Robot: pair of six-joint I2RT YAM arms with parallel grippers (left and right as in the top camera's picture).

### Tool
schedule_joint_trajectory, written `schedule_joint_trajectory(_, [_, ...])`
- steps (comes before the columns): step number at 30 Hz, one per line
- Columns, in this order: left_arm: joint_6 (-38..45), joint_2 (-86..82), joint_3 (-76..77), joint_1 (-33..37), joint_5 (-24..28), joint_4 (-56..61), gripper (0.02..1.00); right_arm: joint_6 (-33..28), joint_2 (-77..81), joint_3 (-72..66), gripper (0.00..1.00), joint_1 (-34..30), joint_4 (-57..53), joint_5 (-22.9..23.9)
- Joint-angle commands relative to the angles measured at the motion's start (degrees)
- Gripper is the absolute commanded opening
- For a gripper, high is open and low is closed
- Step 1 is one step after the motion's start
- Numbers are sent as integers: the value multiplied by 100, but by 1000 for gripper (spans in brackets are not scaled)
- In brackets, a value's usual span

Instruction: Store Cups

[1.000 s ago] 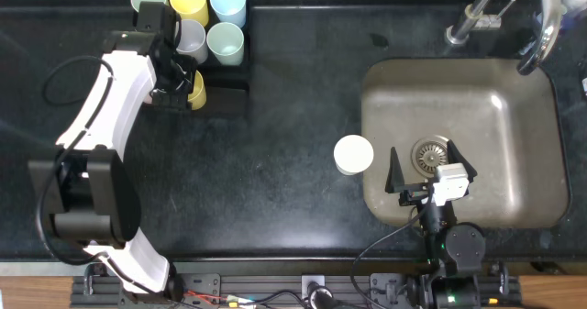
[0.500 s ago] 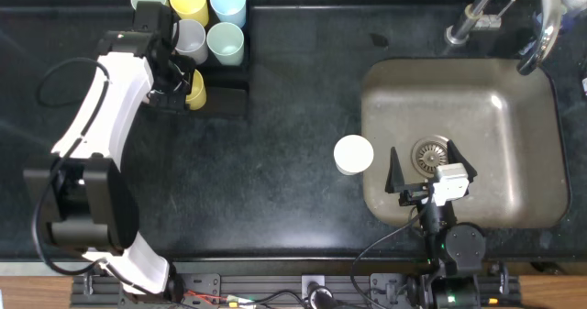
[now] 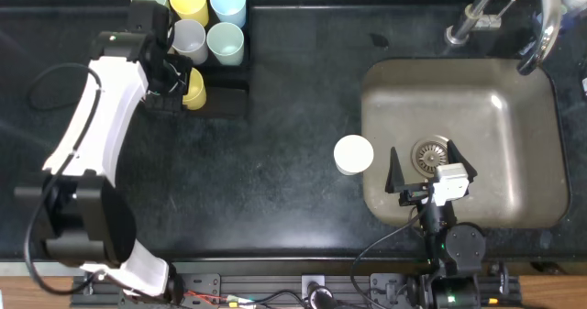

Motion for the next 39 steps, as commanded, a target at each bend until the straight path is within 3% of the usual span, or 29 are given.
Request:
schedule_joint_trajectory(1, [105,-431,127,31,118,-26,665,15,-39,-76,996,31,31,-13])
schedule_joint_trajectory(7, [208,-750,125,-33,153,-31,665,17,-39,-76,996,31,31,-13])
schedule_joint_trajectory(12, [863,-1294,122,-179,149,-28,665,15,-39,-76,996,31,31,-13])
schedule_joint_trajectory(16, [2452,-2087,24,-267,129,136,665,15,-39,-76,996,31,31,-13])
schedule_joint_trajectory(21, [5213,-3348,-588,-393,129,796,660,15,-39,-76,996,31,31,-13])
schedule_joint_trajectory(24, [6035,-4177,-1296,-396,122,1110,612,15,-39,-76,993,31,31,-13])
schedule_joint_trajectory(26, [6205,-4822,-1941,-339,-37,1357,658,15,-39,-76,996,31,31,-13])
schedule_joint_trajectory(27, [6203,-5180,-2337,-299,-175,1532,763,15,-39,-76,996,31,31,-13])
schedule_joint_trajectory(28, [6203,-5490,-2688,-260,-284,1700,932,17,-39,-76,998,31,31,-13])
schedule_joint_trajectory(29, [6203,-5827,-3093,-214,-387,1884,1000,15,-39,-76,993,31,31,-13])
schedule_joint_trajectory(39, [6175,-8290,-5307,81,-481,2284,1000,17,-39,-76,996,31,31,-13])
